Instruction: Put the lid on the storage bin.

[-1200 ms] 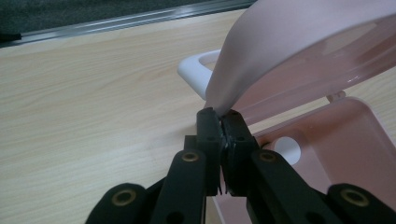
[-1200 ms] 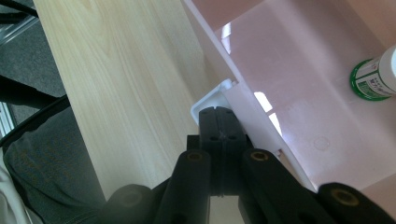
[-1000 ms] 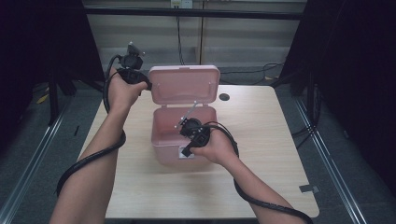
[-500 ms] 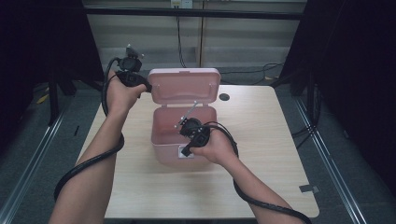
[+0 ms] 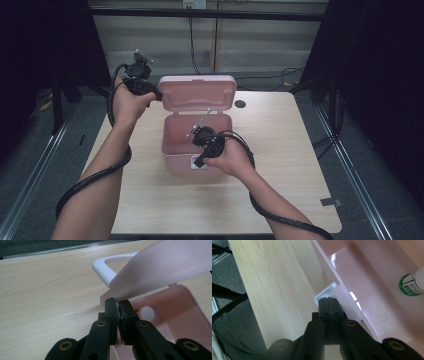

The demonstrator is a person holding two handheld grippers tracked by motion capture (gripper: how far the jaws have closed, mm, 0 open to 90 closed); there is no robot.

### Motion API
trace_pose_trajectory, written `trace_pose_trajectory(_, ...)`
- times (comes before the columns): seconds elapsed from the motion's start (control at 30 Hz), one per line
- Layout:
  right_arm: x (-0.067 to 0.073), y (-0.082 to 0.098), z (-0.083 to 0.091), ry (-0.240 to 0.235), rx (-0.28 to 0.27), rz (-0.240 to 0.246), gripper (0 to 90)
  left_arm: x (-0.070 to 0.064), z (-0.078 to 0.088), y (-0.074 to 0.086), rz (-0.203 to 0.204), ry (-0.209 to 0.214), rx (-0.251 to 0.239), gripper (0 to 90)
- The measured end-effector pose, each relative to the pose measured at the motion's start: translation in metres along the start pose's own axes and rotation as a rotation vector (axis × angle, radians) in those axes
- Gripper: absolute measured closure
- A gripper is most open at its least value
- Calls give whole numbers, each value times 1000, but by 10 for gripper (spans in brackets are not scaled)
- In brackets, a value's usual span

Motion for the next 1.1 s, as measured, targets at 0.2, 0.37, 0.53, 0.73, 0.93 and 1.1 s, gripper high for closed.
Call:
trace_pose_trajectory(0.2,0,-1,-1,1,-7,2,900,-2,0,1,6,34,-12,900)
trace_pose_trajectory(0.37,0,-1,-1,1,-7,4,900,-3,-3,3,-7,31,12,900)
trace_pose_trajectory(0.53,0,-1,-1,2,-9,5,900,1,-1,4,-4,21,10,900)
trace_pose_trajectory(0.73,0,-1,-1,3,-14,10,900,10,5,4,12,6,10,900)
trace_pose_trajectory(0.93,1,0,-1,8,-9,6,900,23,18,-9,27,-16,-14,900)
trace_pose_trajectory(1.1,0,0,-1,-2,-12,9,900,25,25,-23,23,-22,-23,900)
Point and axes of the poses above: each handheld gripper's, and its own axes: z roughly backward along the jaws, y roughly out of its underside, x roughly to its left, the point moved 5 cm from there along -z, roughly forward along the jaws, and after that the axes turned 5 degrees about -z, right-handed, at the moved point
